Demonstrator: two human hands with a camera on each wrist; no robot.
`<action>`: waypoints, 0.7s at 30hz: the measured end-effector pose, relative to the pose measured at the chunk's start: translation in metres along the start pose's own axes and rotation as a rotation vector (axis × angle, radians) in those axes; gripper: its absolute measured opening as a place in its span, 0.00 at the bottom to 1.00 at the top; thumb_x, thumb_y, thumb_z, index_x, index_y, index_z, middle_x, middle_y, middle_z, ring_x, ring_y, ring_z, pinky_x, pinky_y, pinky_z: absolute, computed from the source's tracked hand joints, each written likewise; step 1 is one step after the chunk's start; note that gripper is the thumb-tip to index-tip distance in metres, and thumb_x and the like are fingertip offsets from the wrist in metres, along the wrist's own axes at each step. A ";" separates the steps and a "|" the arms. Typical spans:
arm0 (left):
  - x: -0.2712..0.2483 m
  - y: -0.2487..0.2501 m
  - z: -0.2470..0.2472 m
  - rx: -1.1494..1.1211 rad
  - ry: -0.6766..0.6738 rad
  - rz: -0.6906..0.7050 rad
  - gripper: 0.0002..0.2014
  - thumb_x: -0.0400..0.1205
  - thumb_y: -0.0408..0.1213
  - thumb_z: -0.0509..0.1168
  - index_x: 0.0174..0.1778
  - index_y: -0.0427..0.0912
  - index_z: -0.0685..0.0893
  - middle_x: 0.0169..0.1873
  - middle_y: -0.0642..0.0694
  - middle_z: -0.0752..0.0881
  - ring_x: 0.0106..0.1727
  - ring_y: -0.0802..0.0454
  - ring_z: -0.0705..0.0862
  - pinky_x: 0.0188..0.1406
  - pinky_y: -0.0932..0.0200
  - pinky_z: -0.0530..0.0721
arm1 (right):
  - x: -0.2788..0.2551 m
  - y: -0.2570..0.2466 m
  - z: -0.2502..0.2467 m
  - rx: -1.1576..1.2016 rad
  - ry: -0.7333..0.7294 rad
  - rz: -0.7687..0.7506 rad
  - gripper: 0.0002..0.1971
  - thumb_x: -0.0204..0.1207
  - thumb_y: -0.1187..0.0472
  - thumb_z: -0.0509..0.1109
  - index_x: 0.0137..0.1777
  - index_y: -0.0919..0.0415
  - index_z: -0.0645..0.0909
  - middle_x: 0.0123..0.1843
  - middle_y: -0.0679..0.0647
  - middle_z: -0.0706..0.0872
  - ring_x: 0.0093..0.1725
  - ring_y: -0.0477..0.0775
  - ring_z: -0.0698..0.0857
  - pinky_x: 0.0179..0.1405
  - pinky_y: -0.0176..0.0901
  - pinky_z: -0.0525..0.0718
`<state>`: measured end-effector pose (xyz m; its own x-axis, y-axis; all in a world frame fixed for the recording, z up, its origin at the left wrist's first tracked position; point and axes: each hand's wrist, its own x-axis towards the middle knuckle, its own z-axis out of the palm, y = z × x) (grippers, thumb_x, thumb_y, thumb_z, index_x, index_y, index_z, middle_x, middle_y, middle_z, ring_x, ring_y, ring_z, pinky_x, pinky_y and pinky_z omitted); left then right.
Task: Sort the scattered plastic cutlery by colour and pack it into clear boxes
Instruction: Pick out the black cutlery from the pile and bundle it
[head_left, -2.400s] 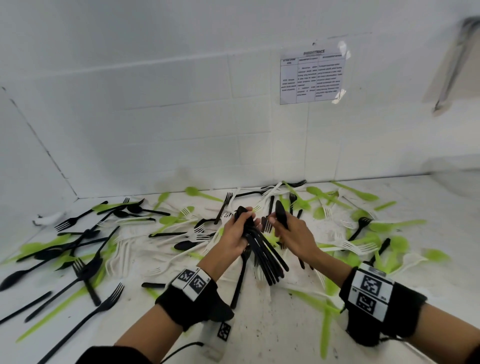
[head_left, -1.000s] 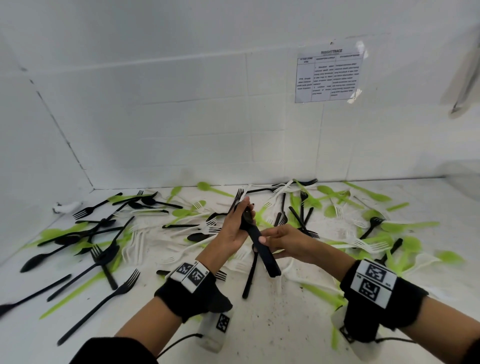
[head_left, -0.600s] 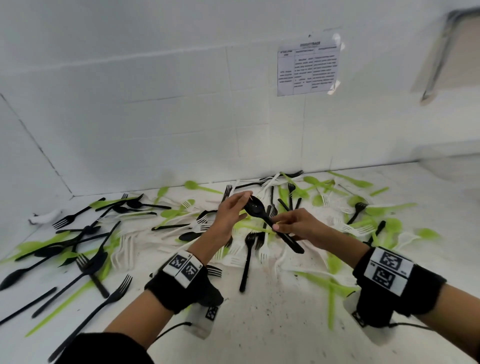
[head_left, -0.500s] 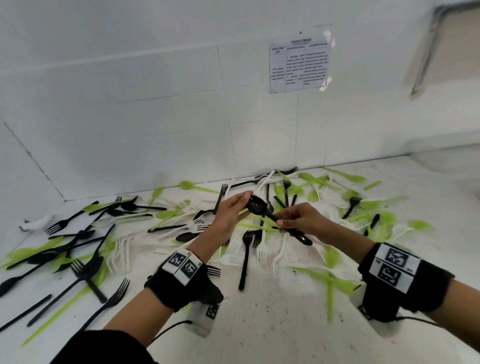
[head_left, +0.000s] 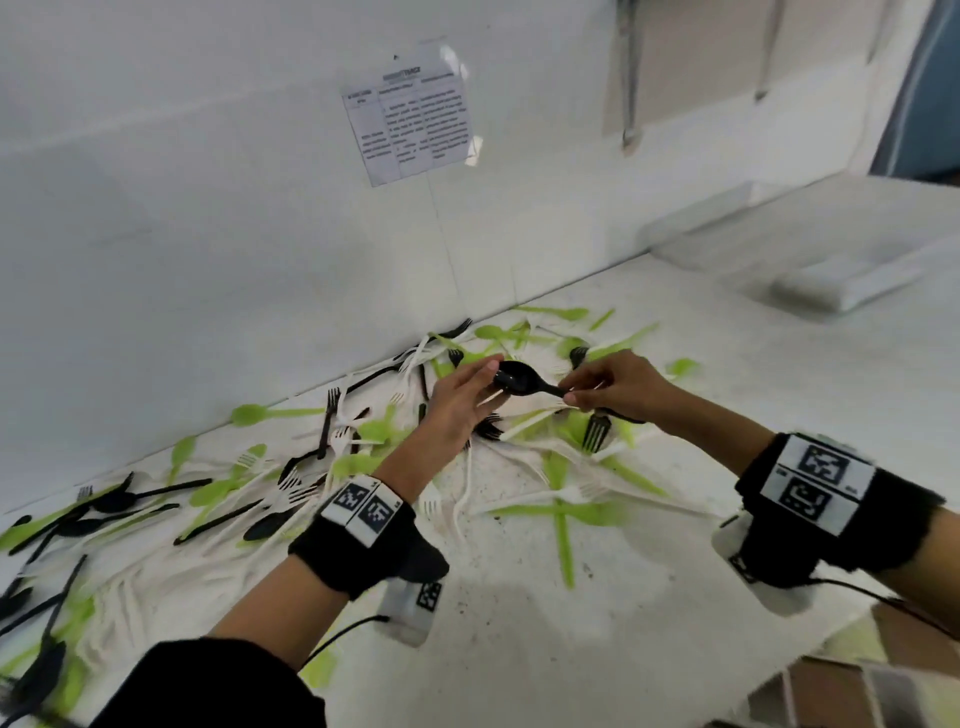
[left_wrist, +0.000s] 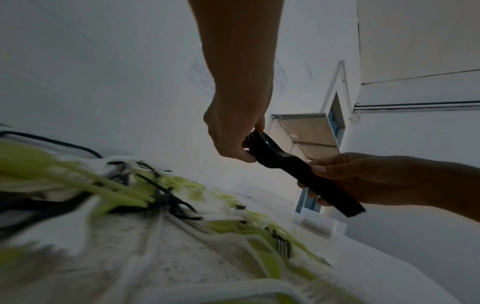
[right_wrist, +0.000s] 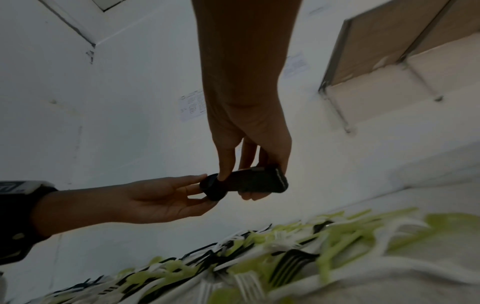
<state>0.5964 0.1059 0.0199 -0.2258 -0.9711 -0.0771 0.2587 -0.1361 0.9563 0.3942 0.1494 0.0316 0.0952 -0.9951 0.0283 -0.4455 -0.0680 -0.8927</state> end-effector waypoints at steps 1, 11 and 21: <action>0.004 -0.002 0.011 -0.002 -0.011 -0.010 0.15 0.84 0.30 0.59 0.66 0.28 0.77 0.48 0.43 0.84 0.48 0.50 0.85 0.45 0.64 0.87 | -0.004 0.004 -0.010 -0.007 0.023 0.007 0.06 0.71 0.66 0.76 0.47 0.62 0.87 0.23 0.46 0.83 0.20 0.33 0.78 0.25 0.22 0.75; 0.040 -0.036 0.164 0.026 -0.171 -0.043 0.11 0.84 0.29 0.60 0.60 0.32 0.80 0.46 0.46 0.86 0.47 0.52 0.86 0.54 0.59 0.84 | -0.056 0.059 -0.140 0.009 0.135 0.112 0.08 0.72 0.65 0.75 0.50 0.61 0.86 0.35 0.52 0.86 0.33 0.46 0.83 0.34 0.30 0.85; 0.066 -0.080 0.317 0.018 -0.295 -0.046 0.09 0.83 0.29 0.62 0.56 0.33 0.82 0.38 0.50 0.90 0.46 0.51 0.87 0.51 0.61 0.86 | -0.104 0.121 -0.272 -0.025 0.239 0.172 0.08 0.73 0.63 0.75 0.52 0.60 0.85 0.38 0.51 0.87 0.35 0.45 0.85 0.36 0.30 0.86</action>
<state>0.2627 0.1144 0.0276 -0.5004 -0.8650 -0.0375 0.2255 -0.1721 0.9589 0.0881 0.2248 0.0430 -0.1951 -0.9807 -0.0147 -0.4588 0.1045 -0.8824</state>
